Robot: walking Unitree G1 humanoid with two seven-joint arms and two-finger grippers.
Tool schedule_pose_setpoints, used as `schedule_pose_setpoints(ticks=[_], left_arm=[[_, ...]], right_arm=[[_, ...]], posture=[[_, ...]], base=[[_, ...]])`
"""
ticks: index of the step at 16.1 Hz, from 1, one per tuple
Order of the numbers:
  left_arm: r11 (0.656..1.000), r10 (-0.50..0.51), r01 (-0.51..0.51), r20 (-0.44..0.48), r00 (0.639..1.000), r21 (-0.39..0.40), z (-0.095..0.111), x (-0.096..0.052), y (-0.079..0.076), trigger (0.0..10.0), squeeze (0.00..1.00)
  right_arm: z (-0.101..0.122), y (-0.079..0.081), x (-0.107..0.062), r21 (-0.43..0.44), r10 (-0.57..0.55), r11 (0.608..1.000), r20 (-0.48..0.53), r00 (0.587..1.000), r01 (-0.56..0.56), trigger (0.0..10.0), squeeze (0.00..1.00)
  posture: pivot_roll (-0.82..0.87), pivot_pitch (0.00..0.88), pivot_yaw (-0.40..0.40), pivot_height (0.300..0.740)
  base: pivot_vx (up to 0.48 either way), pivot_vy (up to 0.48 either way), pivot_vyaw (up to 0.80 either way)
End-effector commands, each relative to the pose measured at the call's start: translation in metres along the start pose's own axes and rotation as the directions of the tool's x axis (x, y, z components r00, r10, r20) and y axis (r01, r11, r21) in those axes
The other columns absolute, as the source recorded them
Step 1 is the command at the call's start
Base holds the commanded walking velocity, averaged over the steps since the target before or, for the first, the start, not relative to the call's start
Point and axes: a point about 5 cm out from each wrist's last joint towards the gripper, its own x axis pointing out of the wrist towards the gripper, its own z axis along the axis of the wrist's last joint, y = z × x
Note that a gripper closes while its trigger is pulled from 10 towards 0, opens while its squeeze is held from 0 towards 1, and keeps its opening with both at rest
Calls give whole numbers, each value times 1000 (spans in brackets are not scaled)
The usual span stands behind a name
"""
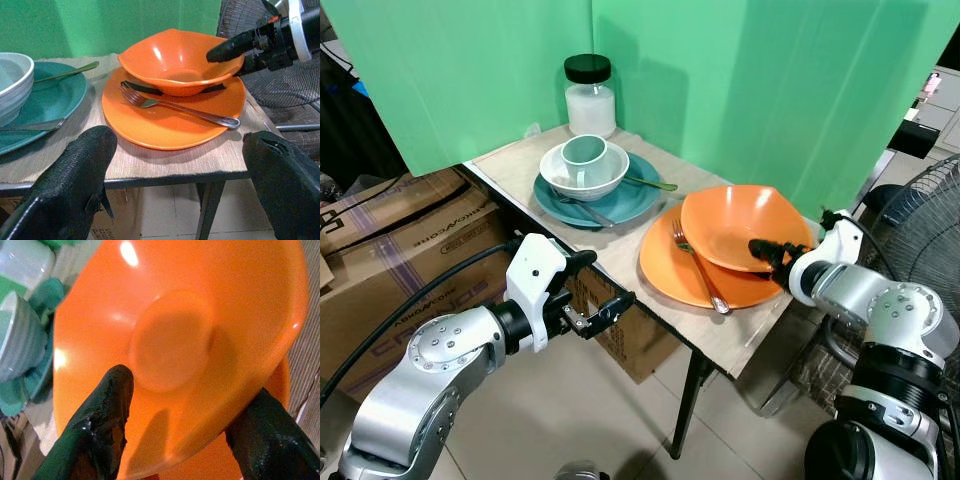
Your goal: Setting the table
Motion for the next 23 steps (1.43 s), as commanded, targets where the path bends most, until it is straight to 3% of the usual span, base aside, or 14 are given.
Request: schedule_pose_setpoints(ticks=[1, 14, 16, 17, 18, 20, 22, 23], left_arm=[[1000, -7, 7, 8, 1000, 17, 4, -1, -1, 10000, 0], [999, 9, -9, -2, 1000, 51, 5, 2, 5, 10000, 0], [998, 18, -18, 7, 1000, 62, 7, 3, 7, 10000, 0], [996, 43, -45, 24, 999, 73, 10, 4, 10, 10000, 0], [995, 63, -66, 37, 997, 81, 12, 4, 12, 10000, 0], [992, 93, -98, 64, 994, 83, 17, 6, 15, 10000, 0], [991, 102, -108, 72, 992, 83, 18, 8, 16, 10000, 0], [990, 110, -117, 80, 991, 84, 19, 10, 16, 10000, 0]], right_arm=[[4, 4, 0, 13, 17, 1000, 13, 1000, -17, 0, 0], [4, 14, 1, 36, 56, 998, 30, 998, -57, 0, 0], [15, 25, -8, 10, 118, 993, 86, 989, -119, 0, 0], [33, 35, -24, -59, 159, 987, 216, 963, -150, 0, 0], [40, 40, -34, -115, 180, 981, 278, 944, -153, 0, 0], [41, 49, -51, -222, 248, 959, 357, 900, -177, 0, 0], [38, 52, -55, -238, 275, 951, 361, 891, -197, 0, 0], [37, 56, -60, -265, 307, 940, 394, 866, -213, 0, 0]], posture=[[210, 0, 0, 740], [204, 0, 17, 740], [201, 0, 18, 740], [195, 0, 22, 740], [190, 0, 26, 740], [179, 0, 35, 740], [176, 0, 36, 740], [173, 0, 37, 740]], base=[[0, 0, 0], [0, 0, 0], [0, 0, 0], [0, 0, 0], [0, 0, 0], [0, 0, 0], [0, 0, 0], [0, 0, 0]])
